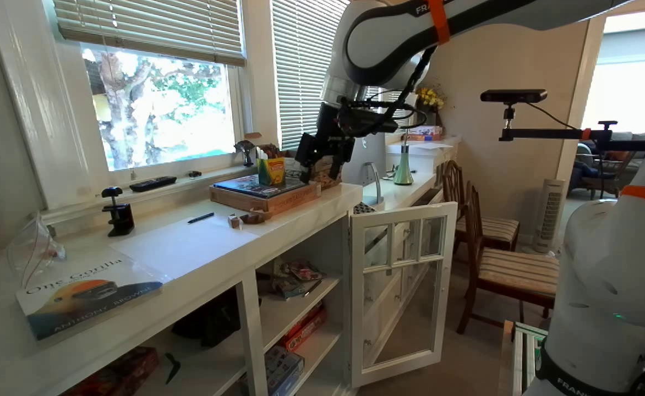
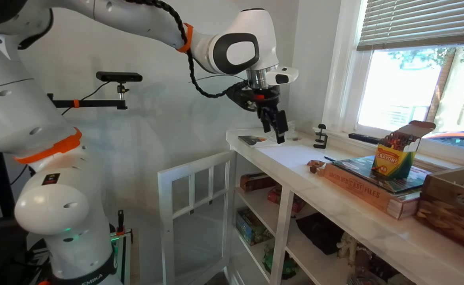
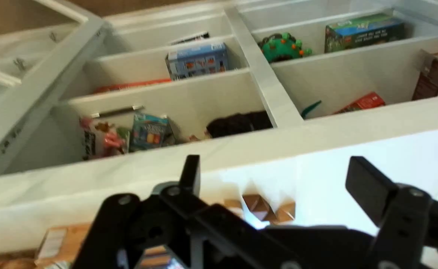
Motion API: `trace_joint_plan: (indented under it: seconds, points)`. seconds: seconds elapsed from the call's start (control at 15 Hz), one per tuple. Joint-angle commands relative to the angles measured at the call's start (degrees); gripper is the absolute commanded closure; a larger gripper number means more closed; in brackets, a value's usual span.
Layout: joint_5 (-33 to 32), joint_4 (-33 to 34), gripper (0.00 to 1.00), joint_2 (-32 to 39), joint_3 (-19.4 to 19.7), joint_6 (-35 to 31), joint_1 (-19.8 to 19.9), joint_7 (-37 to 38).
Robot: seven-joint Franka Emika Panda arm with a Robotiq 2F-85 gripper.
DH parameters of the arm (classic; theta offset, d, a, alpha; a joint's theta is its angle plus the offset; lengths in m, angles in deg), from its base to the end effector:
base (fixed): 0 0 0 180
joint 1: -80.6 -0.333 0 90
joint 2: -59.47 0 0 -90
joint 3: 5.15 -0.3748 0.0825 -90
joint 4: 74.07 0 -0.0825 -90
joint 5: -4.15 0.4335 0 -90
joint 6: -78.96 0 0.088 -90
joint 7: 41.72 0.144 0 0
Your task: Put the dark brown wooden block on the light brown wooden block on the left
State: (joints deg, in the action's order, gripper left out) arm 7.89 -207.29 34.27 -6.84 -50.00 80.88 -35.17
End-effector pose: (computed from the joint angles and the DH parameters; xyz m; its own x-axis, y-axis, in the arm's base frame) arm 0.4863 0.0170 0.5485 0.9283 -0.1300 0.3485 -0.1050 -0.9904 -0.0898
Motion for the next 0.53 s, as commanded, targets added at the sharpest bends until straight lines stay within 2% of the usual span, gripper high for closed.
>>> trace_joint_plan:
  seconds: [0.0,0.2,0.47]
  points:
    - [3.1,1.6,0.00,3.7,1.6,-9.3,-3.6,-8.9]
    - [5.2,3.0,0.00,7.0,2.5,-13.8,-6.4,-16.4]
    - [3.2,6.1,0.00,11.0,2.1,-12.2,-5.8,-18.3]
